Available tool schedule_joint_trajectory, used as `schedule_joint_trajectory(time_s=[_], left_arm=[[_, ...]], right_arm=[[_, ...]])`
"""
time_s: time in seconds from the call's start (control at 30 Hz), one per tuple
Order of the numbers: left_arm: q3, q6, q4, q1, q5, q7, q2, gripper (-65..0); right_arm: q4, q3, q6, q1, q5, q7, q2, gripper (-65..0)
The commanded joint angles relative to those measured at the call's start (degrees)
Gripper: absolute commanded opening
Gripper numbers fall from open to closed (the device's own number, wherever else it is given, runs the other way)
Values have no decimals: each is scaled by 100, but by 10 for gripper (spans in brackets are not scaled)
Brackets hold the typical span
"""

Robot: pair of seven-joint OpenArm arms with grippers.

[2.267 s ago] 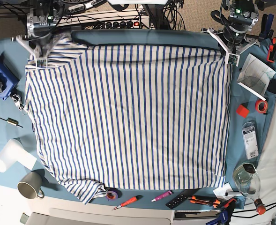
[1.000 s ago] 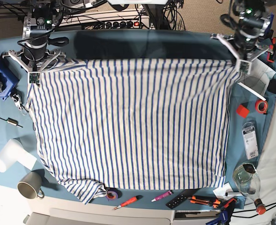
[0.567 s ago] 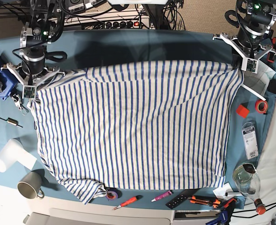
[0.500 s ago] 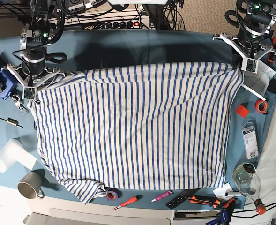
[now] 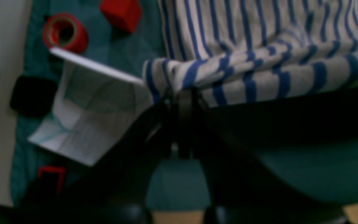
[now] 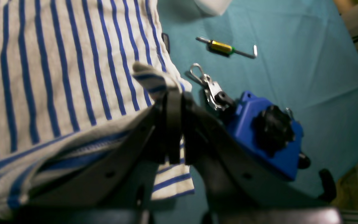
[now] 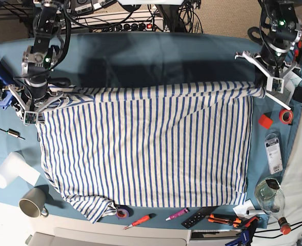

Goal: Fold the T-shirt properly
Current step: 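Lift the collar edge with both grippers and fold it toward the hem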

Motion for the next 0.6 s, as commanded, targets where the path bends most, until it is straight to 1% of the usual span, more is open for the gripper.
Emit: schedule_joint_trajectory(time_s=[0.0,0.2,0.27,0.4,0.5,0.57], left_arm=[[-37,24,74,-55,-13,-133,-85,-650],[-37,24,74,-271,13,-483,-393,-650],[-37,24,72,-387,11,-516,-490,-650],[-17,15,-50,-697,-17,-710,-601,-650],[188,-247,-442,-1023,-17,-728,-697,-650],[415,-264,-789,-1285,-11,-726,-754,-650]], right_arm=[[-11,28,-66,179,-111,168,52,-650],[-680,28,-63,874,-103,168,52,-650],[-922,28,-63,1110,-101,166,50,-650],[-1320,28,-63,1537,-101,142,50,-650],[-1519,26,-57,1764,-101,98,50,-650],[-1576,26,-20,1849,-101,101,50,-650]])
